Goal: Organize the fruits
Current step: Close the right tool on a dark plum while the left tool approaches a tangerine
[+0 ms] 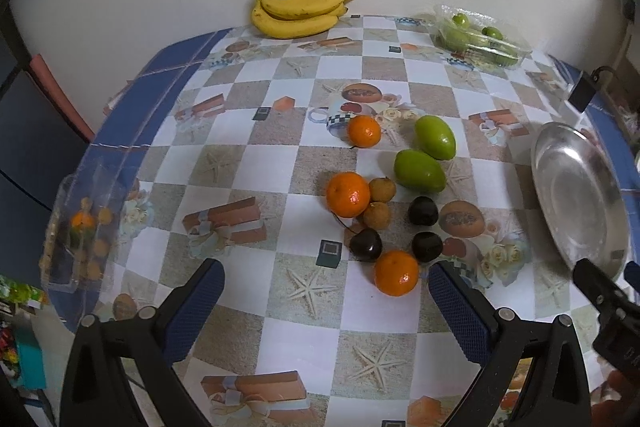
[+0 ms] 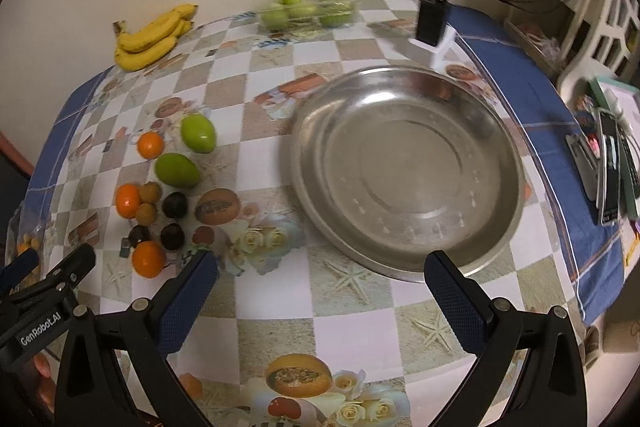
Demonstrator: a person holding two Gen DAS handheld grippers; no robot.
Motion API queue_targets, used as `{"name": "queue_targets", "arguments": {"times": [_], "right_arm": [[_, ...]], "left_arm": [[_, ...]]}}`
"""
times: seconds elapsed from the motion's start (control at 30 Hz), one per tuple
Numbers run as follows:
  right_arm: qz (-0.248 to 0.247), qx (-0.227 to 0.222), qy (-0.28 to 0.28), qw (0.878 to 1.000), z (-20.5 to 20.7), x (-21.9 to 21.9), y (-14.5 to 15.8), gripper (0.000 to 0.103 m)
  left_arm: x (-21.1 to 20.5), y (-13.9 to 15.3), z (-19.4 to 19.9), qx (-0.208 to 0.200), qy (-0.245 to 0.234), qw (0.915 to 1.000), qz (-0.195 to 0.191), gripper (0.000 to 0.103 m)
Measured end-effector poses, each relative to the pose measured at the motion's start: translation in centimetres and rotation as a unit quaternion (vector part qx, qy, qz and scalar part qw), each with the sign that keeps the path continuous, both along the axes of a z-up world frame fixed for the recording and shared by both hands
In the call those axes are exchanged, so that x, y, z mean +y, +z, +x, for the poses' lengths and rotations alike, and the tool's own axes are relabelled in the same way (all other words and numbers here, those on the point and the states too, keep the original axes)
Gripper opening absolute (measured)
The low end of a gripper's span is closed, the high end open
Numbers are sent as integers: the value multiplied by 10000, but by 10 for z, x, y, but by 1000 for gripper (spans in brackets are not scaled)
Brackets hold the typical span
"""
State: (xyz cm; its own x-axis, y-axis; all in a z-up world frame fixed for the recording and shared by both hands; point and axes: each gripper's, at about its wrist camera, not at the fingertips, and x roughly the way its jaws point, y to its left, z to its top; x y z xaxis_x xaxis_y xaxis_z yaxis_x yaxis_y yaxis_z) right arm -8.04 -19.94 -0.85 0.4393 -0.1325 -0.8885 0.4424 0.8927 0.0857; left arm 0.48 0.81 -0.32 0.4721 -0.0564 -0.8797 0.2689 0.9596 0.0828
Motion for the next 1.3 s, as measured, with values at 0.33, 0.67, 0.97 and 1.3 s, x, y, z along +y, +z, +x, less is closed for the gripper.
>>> {"name": "queue_targets", "arguments": {"times": [0.33,0.67,0.97,1.3], "right_arm": [[457,-208,550,9972,23,25,10,103],[757,55,790,9940,59,45,2,103],[885,58,830,9926,82,45,-6,103],[1179,462,999,9869,102,43,-47,103]], "left_arm": [[18,9,18,22,215,9976,-655,103],[32,4,44,294,692,9953,-612,103],[33,-7,63,446,1058,9906,-748,102],[34,-39,76,790,1390,9830,-906,102]]}}
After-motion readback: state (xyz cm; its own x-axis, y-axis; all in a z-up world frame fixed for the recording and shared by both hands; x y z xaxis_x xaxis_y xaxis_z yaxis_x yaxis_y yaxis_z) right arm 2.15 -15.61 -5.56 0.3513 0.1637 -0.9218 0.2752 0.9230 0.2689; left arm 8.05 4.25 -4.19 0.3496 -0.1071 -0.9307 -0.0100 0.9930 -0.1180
